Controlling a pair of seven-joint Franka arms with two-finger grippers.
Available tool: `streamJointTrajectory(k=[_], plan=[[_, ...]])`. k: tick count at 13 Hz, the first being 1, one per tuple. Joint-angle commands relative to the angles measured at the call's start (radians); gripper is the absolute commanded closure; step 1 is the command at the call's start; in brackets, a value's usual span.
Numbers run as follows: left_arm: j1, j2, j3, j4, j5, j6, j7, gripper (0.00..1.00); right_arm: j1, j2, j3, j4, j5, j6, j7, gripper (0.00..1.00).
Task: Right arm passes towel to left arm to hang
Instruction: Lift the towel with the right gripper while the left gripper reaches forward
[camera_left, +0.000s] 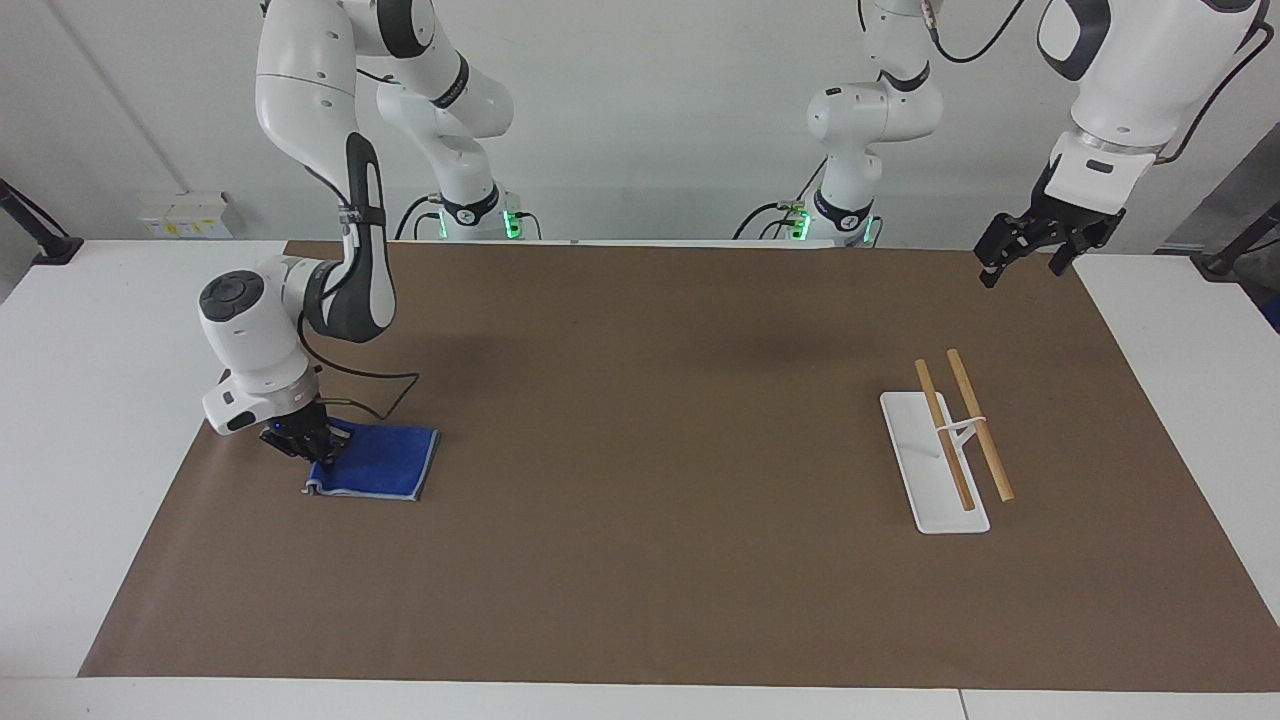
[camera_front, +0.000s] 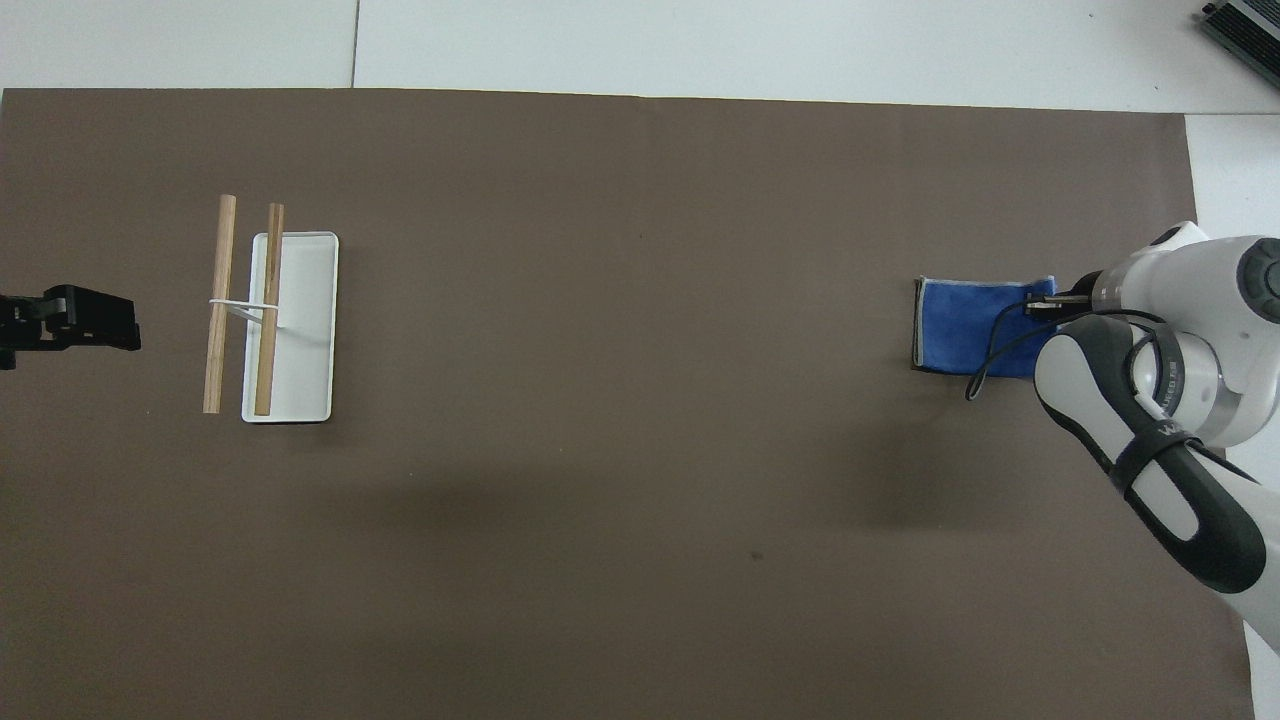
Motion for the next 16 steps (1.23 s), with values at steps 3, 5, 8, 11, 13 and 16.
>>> streamJointTrajectory(k=[3, 5, 8, 11, 13, 16], plan=[[0.011, -0.029, -0.005, -0.032, -0.014, 0.008, 0.008, 0.00, 0.073, -0.118, 0.029, -0.009, 0.040, -0.102, 0.157, 1.00], [0.013, -0.029, -0.005, -0.032, -0.014, 0.008, 0.008, 0.00, 0.119, -0.150, 0.029, -0.009, 0.045, -0.125, 0.239, 1.00], [0.011, -0.029, -0.005, -0.032, -0.014, 0.008, 0.008, 0.00, 0.216, -0.187, 0.029, -0.001, 0.106, -0.154, 0.398, 1.00], [0.011, -0.029, -0.005, -0.032, -0.014, 0.008, 0.008, 0.00, 0.315, -0.219, 0.031, 0.017, 0.161, -0.180, 0.585, 1.00], [0.011, -0.029, -0.005, -0.032, -0.014, 0.008, 0.008, 0.00, 0.375, -0.218, 0.031, 0.060, 0.193, -0.199, 0.709, 1.00], [0.011, -0.029, -0.005, -0.032, -0.014, 0.008, 0.008, 0.00, 0.449, -0.227, 0.040, 0.089, 0.293, -0.197, 0.880, 1.00]])
